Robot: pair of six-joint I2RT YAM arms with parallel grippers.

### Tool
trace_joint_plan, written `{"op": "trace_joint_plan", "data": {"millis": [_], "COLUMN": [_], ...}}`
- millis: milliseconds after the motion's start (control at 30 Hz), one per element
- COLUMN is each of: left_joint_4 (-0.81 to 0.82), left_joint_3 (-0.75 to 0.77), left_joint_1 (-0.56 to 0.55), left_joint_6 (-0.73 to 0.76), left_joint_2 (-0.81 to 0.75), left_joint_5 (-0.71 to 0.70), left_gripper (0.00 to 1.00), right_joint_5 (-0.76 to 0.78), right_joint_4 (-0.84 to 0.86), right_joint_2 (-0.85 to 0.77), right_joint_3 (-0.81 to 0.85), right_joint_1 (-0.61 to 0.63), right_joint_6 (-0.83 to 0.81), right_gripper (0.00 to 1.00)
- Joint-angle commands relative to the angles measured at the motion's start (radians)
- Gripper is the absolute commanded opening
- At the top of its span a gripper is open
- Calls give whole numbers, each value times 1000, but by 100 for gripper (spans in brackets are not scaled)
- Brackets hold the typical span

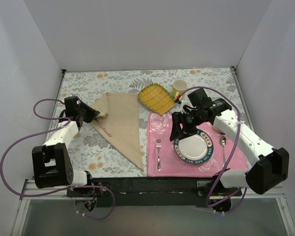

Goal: Fold the napkin, place the utensils inside, and roll it up
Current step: Fold the napkin

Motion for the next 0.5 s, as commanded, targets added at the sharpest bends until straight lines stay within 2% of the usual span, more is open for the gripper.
{"op": "trace_joint_plan", "data": {"millis": [0,467], "left_joint_4": [-29,-53], "left_joint_3": [-11,-78], "left_joint_1": [-10,-32], "left_joint_6": [7,-12], "left_joint_2": [-49,-21], "left_joint_5": [12,73], "left_gripper": [0,0], "right_joint_5": [-27,-27], "right_joint_4": [17,31], "right_joint_2": [-37,-46], "right_joint_3": [-13,-13], "right_joint_1": [1,1], "right_joint_6": [3,18], "right_gripper": [66,66]}}
